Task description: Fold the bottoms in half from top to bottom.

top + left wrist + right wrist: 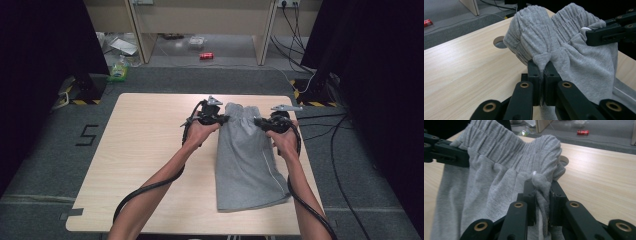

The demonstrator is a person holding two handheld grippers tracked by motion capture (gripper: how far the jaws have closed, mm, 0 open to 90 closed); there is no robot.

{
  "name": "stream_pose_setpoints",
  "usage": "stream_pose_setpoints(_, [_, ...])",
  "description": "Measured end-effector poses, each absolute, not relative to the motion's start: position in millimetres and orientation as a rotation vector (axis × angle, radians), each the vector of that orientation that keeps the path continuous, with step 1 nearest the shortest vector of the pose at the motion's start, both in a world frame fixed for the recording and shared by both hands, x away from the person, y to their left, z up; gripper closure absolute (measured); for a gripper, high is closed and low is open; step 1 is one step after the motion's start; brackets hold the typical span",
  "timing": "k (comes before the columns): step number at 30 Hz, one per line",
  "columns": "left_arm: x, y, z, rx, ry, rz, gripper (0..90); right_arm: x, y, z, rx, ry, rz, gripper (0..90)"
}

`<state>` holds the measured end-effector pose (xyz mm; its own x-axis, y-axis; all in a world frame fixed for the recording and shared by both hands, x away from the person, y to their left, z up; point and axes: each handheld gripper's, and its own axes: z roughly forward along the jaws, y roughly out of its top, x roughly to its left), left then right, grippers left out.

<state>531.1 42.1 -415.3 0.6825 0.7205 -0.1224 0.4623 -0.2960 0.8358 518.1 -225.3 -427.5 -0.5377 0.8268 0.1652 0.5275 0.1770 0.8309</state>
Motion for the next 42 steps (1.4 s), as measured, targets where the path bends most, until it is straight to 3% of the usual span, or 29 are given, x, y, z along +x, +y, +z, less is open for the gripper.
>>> stream_pose_setpoints(21, [457, 39, -412, 1.944, 0.696, 0.328, 86.2, 440, -247, -426, 1.176, 2.105, 1.454, 79.4])
stream_pose_setpoints(33, [406, 40, -436, 1.938, 0.61, 0.25, 86.2, 385, -255, -444, 1.149, 2.122, 1.436, 79.1])
stream_pose_setpoints(42, [378, 33, -462, 1.983, 0.56, 0.229, 85.9, 364, -260, -461, 1.167, 2.154, 1.404, 78.4])
